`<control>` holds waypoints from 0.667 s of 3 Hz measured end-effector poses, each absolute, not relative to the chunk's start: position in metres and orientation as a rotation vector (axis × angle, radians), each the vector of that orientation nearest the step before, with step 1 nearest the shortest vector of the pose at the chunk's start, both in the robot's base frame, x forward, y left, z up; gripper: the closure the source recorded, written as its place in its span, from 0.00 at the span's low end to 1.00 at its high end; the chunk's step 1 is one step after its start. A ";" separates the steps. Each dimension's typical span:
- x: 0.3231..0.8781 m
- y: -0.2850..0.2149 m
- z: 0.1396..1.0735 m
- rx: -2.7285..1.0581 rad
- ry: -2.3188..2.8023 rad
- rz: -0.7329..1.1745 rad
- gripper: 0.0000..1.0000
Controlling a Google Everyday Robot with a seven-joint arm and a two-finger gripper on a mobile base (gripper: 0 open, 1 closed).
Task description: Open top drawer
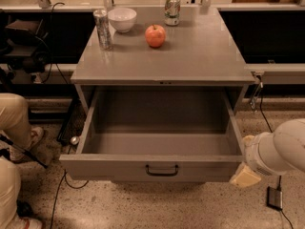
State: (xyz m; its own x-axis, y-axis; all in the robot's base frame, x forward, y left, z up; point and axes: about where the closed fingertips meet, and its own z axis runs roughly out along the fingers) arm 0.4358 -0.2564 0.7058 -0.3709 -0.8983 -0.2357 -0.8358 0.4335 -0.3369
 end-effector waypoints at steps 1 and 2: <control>0.436 -0.256 0.706 -1.475 2.310 -0.227 0.00; 0.440 -0.258 0.710 -1.493 2.295 -0.201 0.00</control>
Offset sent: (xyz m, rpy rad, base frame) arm 0.0123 -0.0040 0.0074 0.0428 0.0193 0.0533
